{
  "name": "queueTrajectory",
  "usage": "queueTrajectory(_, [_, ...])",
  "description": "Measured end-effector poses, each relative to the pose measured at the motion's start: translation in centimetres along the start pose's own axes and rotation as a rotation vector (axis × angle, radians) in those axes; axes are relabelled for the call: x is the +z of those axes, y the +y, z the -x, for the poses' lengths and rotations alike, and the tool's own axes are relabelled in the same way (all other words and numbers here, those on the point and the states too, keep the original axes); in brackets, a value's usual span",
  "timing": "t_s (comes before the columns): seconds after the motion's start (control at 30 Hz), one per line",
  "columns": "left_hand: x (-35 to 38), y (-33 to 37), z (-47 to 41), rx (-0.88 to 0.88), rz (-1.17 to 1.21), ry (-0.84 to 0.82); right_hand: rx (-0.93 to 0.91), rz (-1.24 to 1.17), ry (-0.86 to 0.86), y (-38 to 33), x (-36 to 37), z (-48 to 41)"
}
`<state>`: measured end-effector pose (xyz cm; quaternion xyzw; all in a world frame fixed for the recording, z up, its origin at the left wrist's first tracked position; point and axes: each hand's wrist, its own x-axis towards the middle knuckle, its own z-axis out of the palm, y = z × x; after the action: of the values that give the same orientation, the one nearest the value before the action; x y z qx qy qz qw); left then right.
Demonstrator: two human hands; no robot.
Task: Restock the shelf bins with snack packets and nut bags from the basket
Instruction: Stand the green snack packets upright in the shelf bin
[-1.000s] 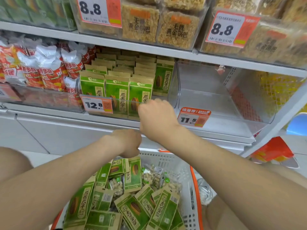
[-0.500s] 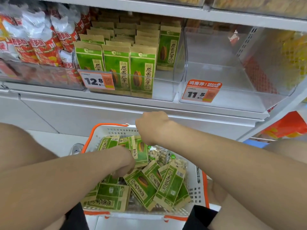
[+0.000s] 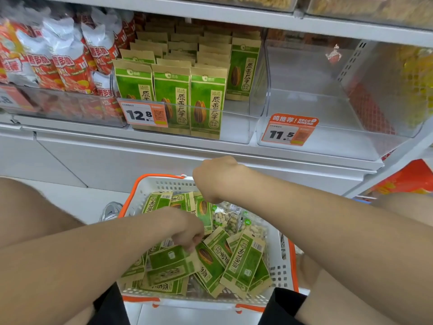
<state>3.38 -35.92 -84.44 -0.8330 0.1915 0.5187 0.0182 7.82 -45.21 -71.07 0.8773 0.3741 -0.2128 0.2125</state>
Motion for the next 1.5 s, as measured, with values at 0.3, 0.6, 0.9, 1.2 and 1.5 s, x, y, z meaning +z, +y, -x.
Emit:
queueTrajectory(0.3, [-6.7,-1.4,3.5,0.037,0.709,0.752,0.043,-0.006,-0.021,3.0,-3.2,1.0])
queueTrajectory(0.6, [-8.7,-4.3,5.3,-0.276,1.407,1.092,-0.043,-0.169,-0.091,4.0,-4.6,3.0])
queueTrajectory(0.9, [-11.3,-0.5,9.9,-0.035,1.828,1.032,0.064,-0.32,0.116,5.6,-3.5,1.6])
queueTrajectory(1.2, [-12.7,0.5,11.3,-0.29,1.612,1.435,0.167,-1.039,0.468,6.4,-4.4,0.7])
queueTrajectory(1.5, [-13.7,0.8,12.5,0.266,1.851,1.422,0.271,-1.433,0.813,6.5,-4.1,-0.6])
